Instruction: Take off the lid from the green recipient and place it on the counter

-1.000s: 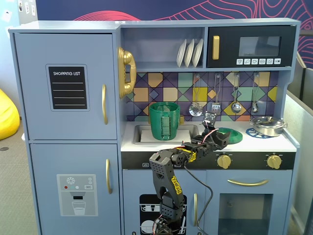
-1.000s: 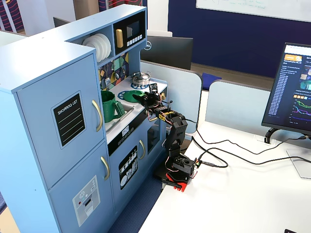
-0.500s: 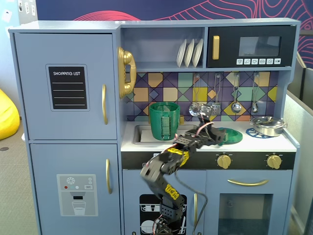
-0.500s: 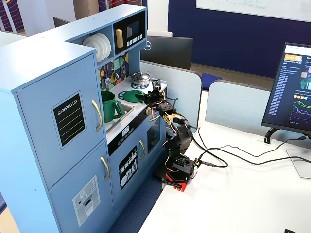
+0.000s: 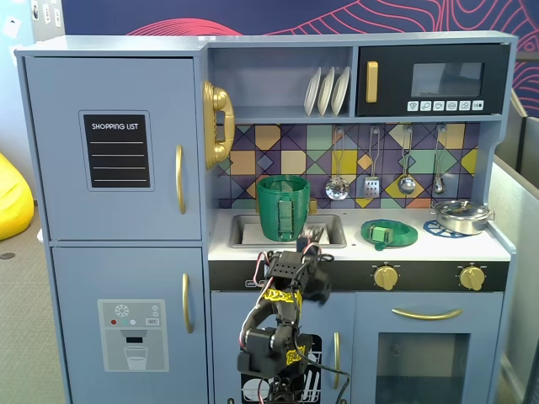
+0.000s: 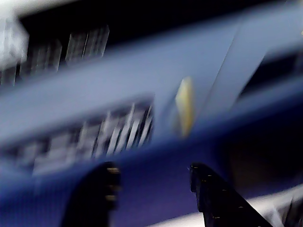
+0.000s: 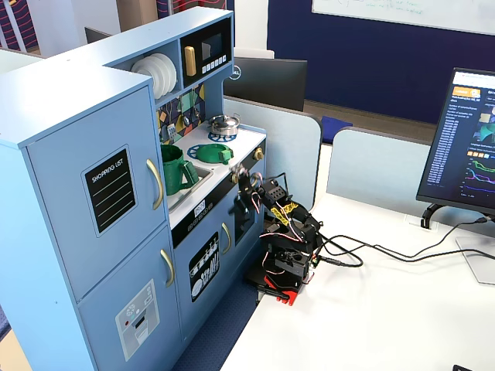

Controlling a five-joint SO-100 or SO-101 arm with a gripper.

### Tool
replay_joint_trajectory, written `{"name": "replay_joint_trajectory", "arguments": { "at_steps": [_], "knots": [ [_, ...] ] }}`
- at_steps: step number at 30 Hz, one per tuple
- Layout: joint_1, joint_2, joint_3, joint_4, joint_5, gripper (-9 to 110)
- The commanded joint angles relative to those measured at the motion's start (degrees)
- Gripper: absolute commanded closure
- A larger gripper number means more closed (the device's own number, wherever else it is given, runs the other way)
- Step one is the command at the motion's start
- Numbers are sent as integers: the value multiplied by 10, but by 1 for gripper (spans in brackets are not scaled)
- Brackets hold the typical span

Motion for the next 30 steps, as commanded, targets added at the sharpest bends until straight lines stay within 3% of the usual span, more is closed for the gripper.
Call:
{"name": "replay_joint_trajectory", "arguments": {
  "at_steps": [1,11,20,30],
  "knots": [
    [-74,42,40,47,26,101],
    [-170,101,212,43,84,101],
    [-179,185,309,-66,132,101],
    [-185,200,310,135,64,101]
  ]
}}
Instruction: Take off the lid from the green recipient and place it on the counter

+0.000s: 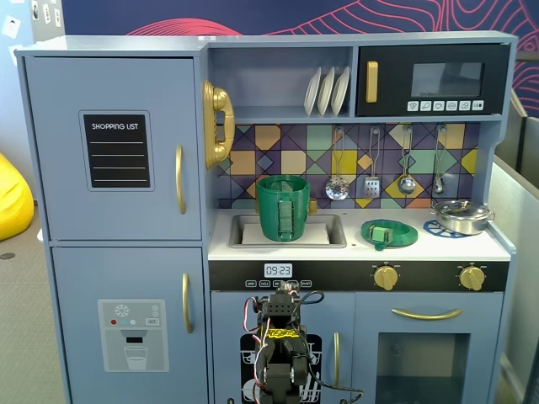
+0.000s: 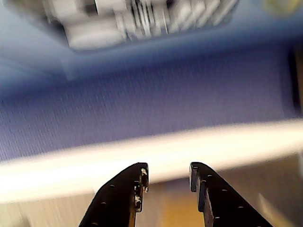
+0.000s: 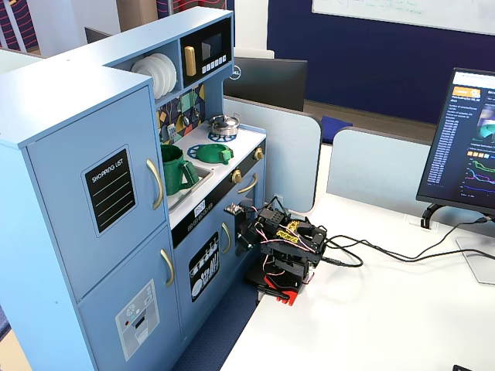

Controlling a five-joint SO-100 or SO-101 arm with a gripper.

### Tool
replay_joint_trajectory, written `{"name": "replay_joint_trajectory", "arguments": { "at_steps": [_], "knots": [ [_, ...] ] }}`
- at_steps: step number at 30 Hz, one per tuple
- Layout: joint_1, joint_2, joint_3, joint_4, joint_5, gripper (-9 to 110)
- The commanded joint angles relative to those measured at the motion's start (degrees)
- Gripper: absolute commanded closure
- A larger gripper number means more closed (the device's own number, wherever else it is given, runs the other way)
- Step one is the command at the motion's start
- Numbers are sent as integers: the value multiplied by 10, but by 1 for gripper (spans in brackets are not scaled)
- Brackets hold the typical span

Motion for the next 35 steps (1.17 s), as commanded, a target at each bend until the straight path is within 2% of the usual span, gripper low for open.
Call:
{"name": "replay_joint_trajectory", "arguments": {
  "at_steps": [1,6,35],
  "knots": [
    [-12,3,-4,100,-22,101],
    [-16,3,-4,180,-21,101],
    [-1,4,-4,179,-10,101]
  ]
}}
